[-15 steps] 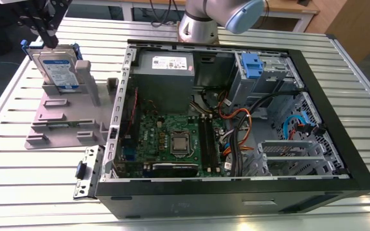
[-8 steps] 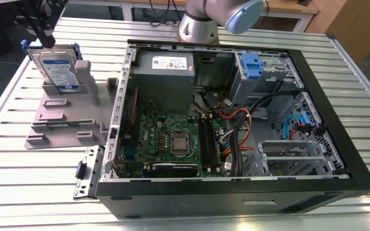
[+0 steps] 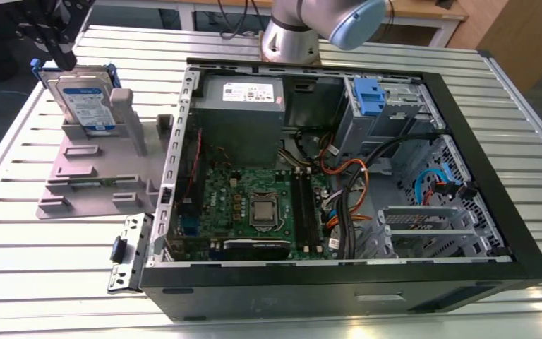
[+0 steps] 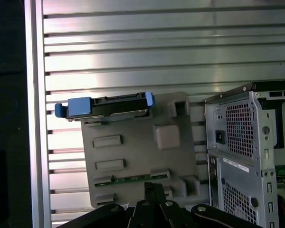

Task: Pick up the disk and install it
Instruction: 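Reach for the disk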

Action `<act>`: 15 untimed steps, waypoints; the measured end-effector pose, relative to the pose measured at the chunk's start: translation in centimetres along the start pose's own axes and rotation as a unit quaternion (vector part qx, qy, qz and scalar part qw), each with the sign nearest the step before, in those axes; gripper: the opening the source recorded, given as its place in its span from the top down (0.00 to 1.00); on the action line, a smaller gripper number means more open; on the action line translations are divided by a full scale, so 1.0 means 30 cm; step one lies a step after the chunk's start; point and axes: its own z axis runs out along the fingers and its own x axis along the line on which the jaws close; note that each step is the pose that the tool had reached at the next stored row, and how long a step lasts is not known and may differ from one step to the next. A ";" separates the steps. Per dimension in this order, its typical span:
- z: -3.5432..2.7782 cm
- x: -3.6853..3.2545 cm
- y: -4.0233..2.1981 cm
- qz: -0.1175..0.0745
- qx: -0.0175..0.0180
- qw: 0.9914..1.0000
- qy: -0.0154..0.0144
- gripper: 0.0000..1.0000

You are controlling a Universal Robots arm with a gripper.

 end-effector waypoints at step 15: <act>0.001 0.032 -0.002 0.000 0.000 1.000 0.000 0.90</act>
